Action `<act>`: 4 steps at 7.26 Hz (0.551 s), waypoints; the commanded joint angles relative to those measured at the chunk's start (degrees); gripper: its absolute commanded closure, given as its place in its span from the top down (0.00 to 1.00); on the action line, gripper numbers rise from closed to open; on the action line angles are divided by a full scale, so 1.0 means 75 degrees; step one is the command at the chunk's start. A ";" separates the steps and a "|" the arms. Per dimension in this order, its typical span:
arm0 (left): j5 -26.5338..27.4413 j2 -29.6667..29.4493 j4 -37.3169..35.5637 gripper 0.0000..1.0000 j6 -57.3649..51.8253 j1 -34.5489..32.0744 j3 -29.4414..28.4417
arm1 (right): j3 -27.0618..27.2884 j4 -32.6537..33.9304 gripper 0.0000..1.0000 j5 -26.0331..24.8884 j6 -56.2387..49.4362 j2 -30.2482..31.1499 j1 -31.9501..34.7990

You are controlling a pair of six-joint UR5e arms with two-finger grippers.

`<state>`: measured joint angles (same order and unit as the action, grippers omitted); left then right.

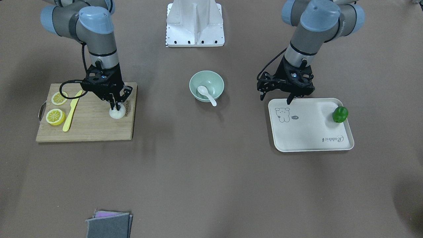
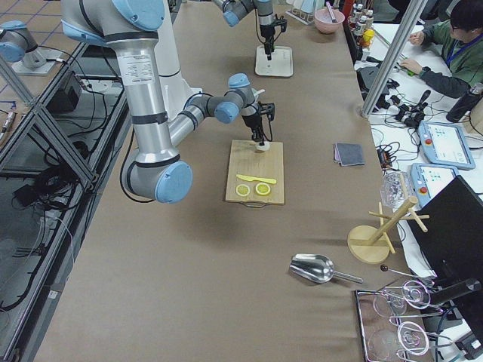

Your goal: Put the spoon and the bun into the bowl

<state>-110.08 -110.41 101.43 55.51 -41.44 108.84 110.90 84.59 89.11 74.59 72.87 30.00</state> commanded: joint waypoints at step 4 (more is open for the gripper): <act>-0.0041 -0.0021 0.0000 0.98 0.0016 0.0041 -0.0028 | -0.0055 0.1507 0.00 0.0003 0.1328 -0.2753 -0.1183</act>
<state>-110.28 -110.55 101.43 55.57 -41.24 108.68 111.48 95.34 90.01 83.73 55.80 24.38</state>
